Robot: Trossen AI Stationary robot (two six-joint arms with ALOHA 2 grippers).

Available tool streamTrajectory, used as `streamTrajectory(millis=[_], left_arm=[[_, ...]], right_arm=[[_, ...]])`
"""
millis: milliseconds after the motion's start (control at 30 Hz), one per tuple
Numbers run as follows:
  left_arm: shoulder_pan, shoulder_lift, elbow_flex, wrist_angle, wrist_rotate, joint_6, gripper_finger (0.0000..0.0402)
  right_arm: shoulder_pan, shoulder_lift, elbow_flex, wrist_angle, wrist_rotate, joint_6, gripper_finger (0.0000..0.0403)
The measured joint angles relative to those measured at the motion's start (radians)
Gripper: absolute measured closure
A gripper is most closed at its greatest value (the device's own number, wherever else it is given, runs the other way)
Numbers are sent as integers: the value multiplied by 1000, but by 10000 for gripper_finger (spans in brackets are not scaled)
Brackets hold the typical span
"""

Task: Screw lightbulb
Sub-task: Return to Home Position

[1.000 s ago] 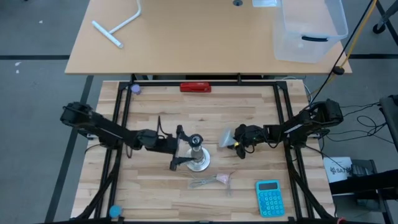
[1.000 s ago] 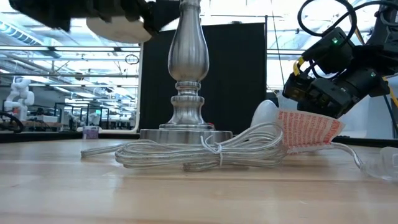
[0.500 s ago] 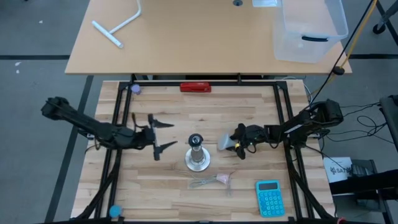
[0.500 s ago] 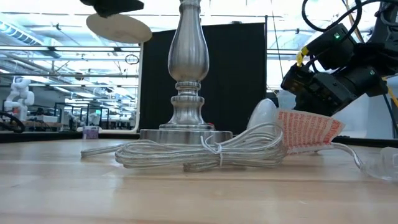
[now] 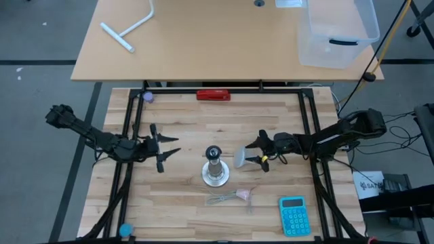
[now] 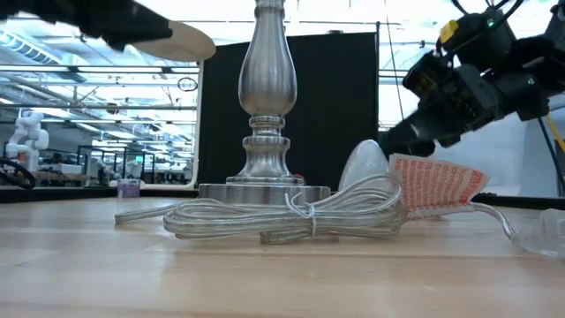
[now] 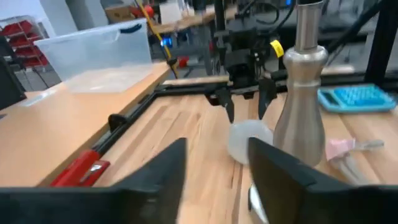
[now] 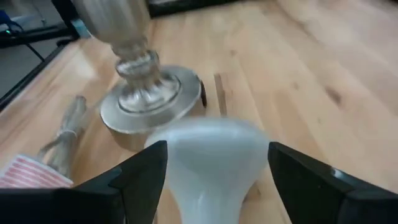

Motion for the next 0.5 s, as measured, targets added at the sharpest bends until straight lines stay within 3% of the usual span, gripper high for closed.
streamTrajectory(millis=[233, 367, 500], left_arm=[[21, -31, -271, 442, 69, 26, 381], [54, -31, -376, 569, 109, -9, 398], [74, -32, -389, 579, 118, 0, 400]], right_arm=[[0, -163, 0, -132, 60, -117, 159], [0, -313, 0, -234, 113, -180, 222], [0, -505, 0, -322, 112, -238, 319]])
